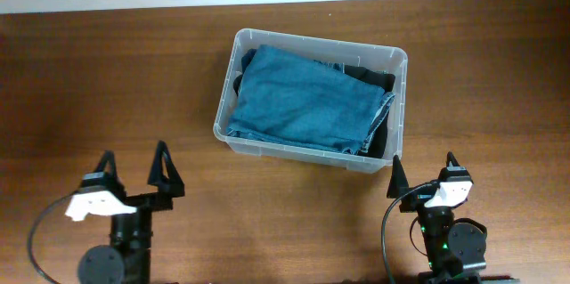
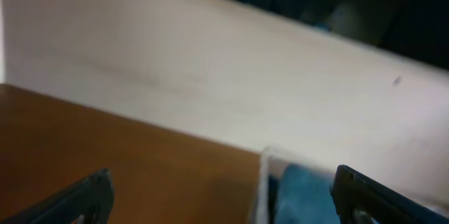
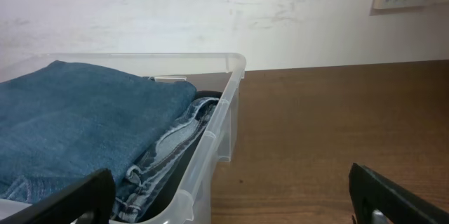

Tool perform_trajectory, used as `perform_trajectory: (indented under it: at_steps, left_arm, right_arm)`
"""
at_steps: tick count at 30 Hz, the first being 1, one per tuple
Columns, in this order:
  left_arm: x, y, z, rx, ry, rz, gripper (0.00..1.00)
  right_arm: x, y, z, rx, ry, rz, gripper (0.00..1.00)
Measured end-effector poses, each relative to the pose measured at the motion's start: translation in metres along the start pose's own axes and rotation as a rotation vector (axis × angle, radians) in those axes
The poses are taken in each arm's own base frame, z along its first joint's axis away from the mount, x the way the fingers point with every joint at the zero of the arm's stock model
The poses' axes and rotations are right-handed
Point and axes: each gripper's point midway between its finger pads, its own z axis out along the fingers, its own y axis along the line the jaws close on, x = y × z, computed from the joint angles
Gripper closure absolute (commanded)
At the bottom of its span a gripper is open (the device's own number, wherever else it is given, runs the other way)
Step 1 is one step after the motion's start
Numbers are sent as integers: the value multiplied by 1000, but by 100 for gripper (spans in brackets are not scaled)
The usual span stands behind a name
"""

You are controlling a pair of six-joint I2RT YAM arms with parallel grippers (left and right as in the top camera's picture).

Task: Pack container

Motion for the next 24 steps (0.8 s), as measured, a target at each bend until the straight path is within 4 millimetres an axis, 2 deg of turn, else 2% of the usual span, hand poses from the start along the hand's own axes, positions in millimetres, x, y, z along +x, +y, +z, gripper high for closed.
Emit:
perform_trajectory:
  at_steps: [3, 6, 14, 24]
  left_arm:
    - [24, 7, -1, -5, 24, 74, 0]
    - [36, 9, -2, 7, 12, 165, 1]
    - [55, 13, -7, 17, -2, 333, 1]
    - [81, 29, -4, -36, 47, 375, 1]
  right_arm:
    - [0, 0, 0, 0, 0, 0, 2]
    - [0, 0, 0, 0, 0, 1, 2]
    - [0, 0, 0, 0, 0, 0, 2]
    - [0, 0, 0, 0, 0, 1, 2]
